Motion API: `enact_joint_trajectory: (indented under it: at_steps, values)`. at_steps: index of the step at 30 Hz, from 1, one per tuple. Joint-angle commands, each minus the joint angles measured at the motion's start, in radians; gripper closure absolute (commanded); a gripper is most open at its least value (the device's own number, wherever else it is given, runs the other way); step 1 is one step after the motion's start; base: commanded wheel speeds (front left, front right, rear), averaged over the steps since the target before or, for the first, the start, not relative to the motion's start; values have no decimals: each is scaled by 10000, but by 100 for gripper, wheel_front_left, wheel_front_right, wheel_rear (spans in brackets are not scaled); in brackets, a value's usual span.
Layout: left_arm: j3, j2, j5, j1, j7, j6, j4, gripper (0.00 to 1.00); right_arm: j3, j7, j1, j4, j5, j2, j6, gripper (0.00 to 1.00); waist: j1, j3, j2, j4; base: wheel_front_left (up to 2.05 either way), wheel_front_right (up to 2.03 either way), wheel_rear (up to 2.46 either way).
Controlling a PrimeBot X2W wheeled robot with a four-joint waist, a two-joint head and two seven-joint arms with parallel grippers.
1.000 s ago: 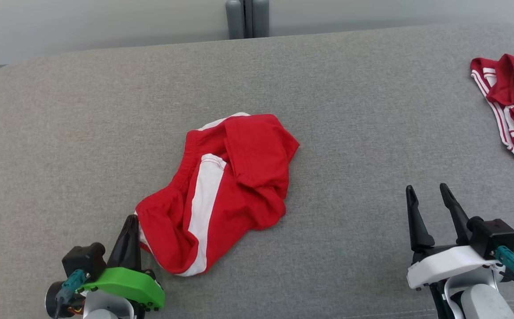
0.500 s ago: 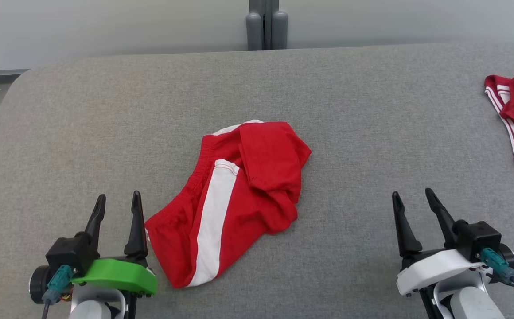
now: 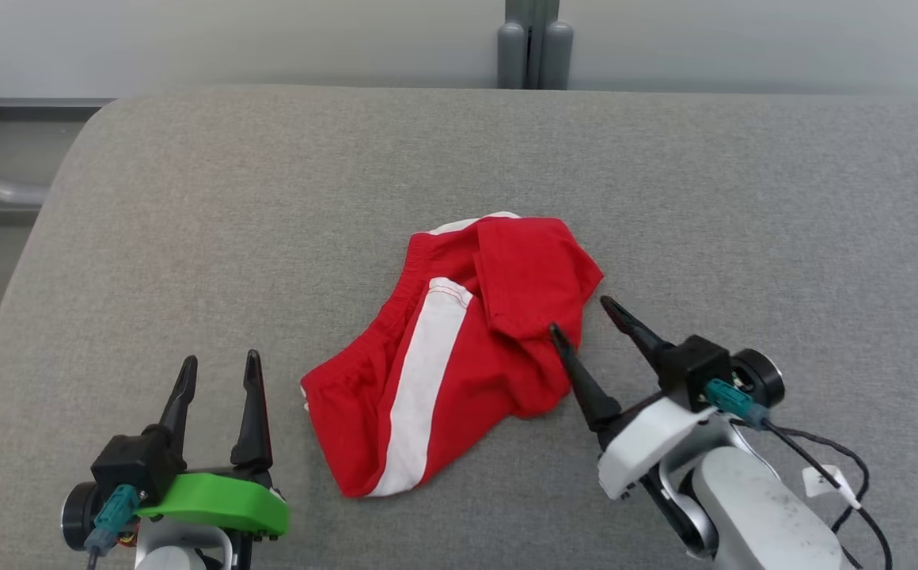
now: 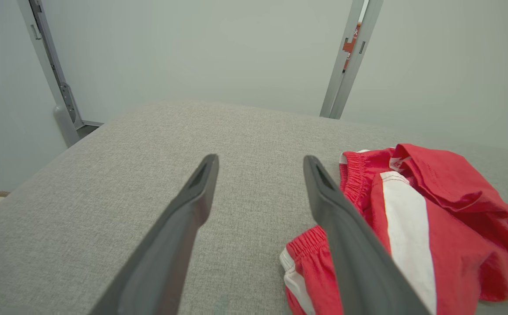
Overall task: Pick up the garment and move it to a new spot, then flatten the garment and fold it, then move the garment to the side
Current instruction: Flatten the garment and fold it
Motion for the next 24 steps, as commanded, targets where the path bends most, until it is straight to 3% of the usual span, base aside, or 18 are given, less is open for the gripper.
enact_joint_trajectory:
  at_steps: [1, 10, 11, 13, 14, 19, 24]
  values:
    - [59, -28, 107, 140, -26, -61, -4, 0, 258, 94, -284, 203, 47, 0, -4, 0, 0, 68, 0, 292, 0, 0, 0]
    - [186, -233, 237, 80, -25, -193, 43, 0, 1596, 310, -1633, 2270, 98, -86, -4, 0, 0, 318, 0, 940, 0, 0, 0]
    - [202, -244, 245, 69, -26, -199, 39, 0, 1626, 304, -1736, 2490, 145, -60, -4, 15, 0, 336, 0, 965, 0, 0, 0]
    - [222, -267, 251, 64, -25, -219, 38, 0, 1623, 264, -1988, 3056, 194, -47, -4, 91, 0, 368, 0, 1002, 0, 0, 0]
    - [224, -275, 258, 56, -26, -221, 49, 0, 1539, 198, -2140, 3364, 190, -62, -4, 100, 0, 384, 0, 1012, 0, 0, 0]
    - [333, -287, 280, 110, -25, -197, 32, 0, 609, -221, -2513, 4083, 450, 0, -4, 100, 0, 336, 0, 829, 0, 0, 0]
    - [303, -290, 150, 195, -25, -177, 27, 0, -856, -342, -2304, 4000, 783, -362, -4, 100, 0, 211, 0, 532, 0, 0, 0]
